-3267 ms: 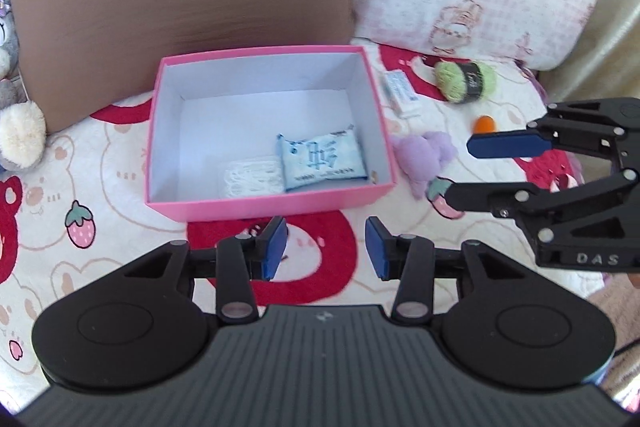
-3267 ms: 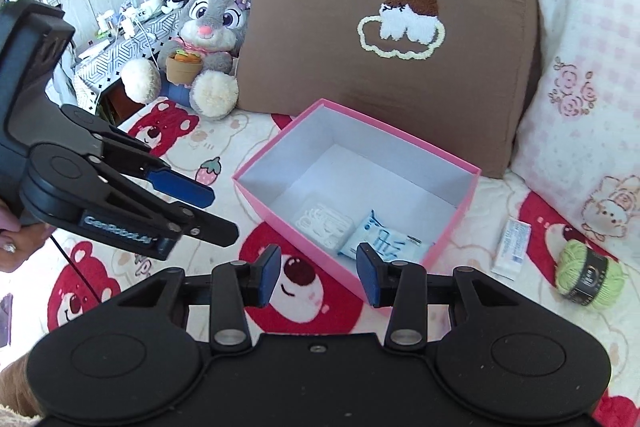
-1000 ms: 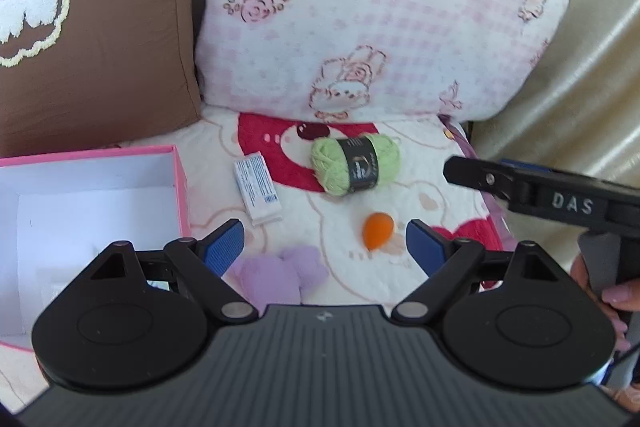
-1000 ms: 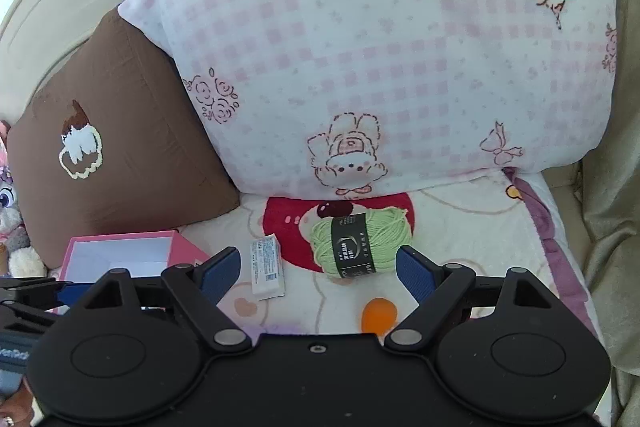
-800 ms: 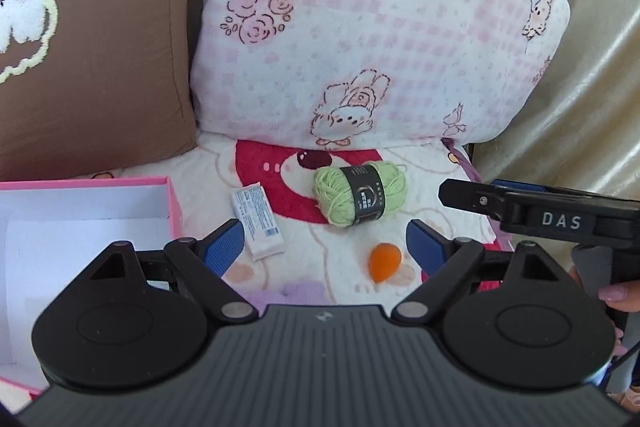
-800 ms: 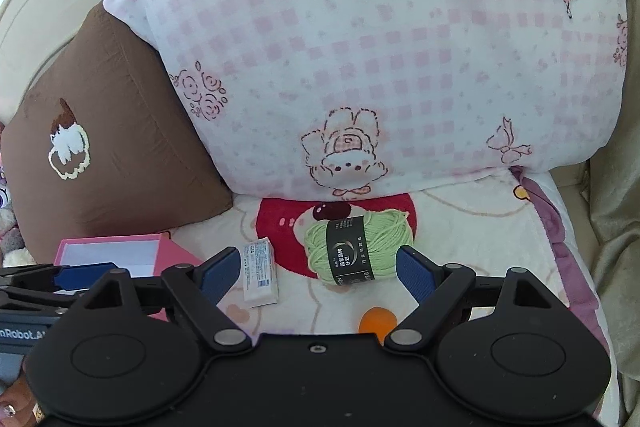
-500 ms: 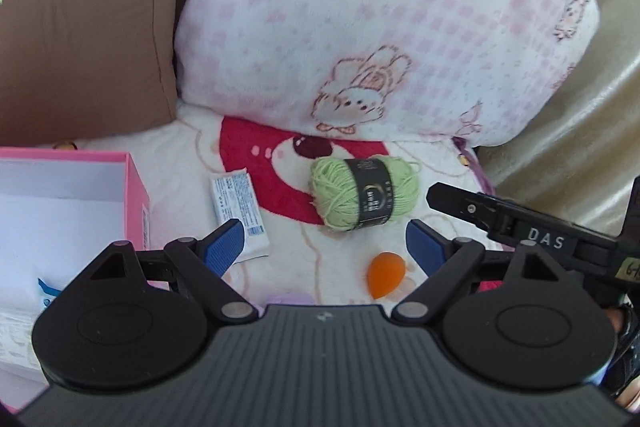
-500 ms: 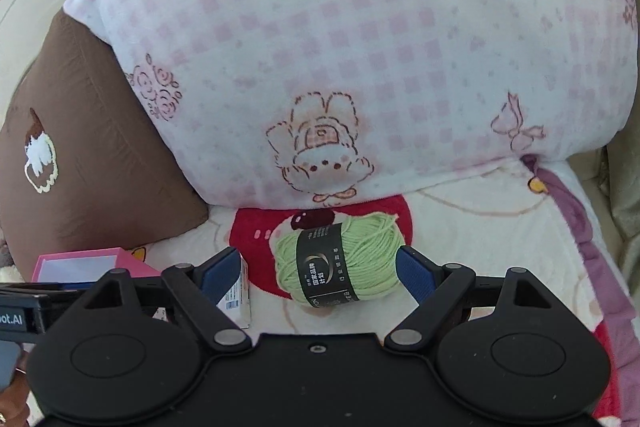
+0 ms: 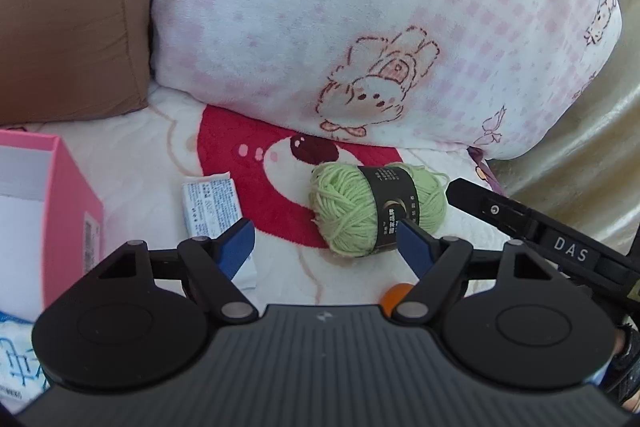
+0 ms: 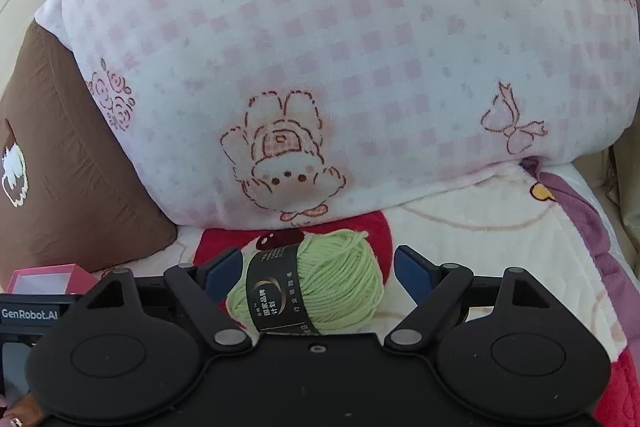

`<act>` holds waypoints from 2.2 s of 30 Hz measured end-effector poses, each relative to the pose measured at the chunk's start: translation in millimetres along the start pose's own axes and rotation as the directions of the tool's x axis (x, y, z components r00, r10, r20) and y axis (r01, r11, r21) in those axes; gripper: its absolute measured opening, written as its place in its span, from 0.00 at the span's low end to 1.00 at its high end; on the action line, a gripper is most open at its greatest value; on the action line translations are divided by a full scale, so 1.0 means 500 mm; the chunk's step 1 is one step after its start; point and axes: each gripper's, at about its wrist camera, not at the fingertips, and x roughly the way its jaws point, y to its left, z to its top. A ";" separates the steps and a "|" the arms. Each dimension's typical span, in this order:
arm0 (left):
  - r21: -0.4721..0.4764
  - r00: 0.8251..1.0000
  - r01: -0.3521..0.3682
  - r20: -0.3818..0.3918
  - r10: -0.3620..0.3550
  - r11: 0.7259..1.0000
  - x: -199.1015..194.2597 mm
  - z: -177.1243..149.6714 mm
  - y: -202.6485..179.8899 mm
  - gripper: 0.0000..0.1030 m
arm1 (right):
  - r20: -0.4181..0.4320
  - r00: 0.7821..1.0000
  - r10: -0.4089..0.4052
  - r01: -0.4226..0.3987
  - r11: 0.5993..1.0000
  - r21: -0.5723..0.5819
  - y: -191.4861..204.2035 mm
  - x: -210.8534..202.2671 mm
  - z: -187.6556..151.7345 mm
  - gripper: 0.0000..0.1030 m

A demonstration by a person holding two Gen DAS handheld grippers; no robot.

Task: Organize objects
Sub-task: 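Move the left tool toward the green yarn ball, then close the left gripper on the green yarn ball, then lift the yarn ball with the left gripper and carry it over the pink box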

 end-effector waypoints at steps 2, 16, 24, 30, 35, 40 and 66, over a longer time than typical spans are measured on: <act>0.018 1.000 0.008 0.016 -0.009 1.000 0.011 -0.003 -0.006 0.71 | 0.012 1.000 0.006 -0.006 1.000 -0.012 -0.002 0.003 -0.004 0.83; 0.021 0.992 0.116 0.051 -0.117 0.993 0.072 -0.010 -0.009 0.59 | 0.047 0.999 -0.001 -0.002 0.999 0.053 -0.053 0.046 -0.042 0.68; 0.117 0.987 0.121 0.089 -0.132 0.986 0.101 -0.035 -0.027 0.48 | 0.005 0.997 0.075 -0.075 0.985 0.157 -0.087 0.077 -0.052 0.62; 0.170 0.990 0.092 0.090 -0.108 0.981 0.104 -0.045 -0.040 0.50 | -0.011 0.991 0.132 -0.128 0.973 0.191 -0.095 0.088 -0.057 0.52; 0.167 0.987 0.125 0.077 -0.139 0.978 0.106 -0.046 -0.039 0.50 | -0.011 0.992 0.129 -0.124 0.971 0.206 -0.095 0.089 -0.060 0.47; 0.113 0.985 0.156 0.052 -0.162 0.981 0.117 -0.046 -0.039 0.51 | -0.028 0.994 0.110 -0.100 0.968 0.232 -0.105 0.095 -0.066 0.47; -0.133 0.984 0.177 0.027 -0.175 0.975 0.117 -0.048 0.010 0.40 | -0.098 0.974 0.206 -0.211 0.976 -0.051 -0.086 0.044 -0.060 0.51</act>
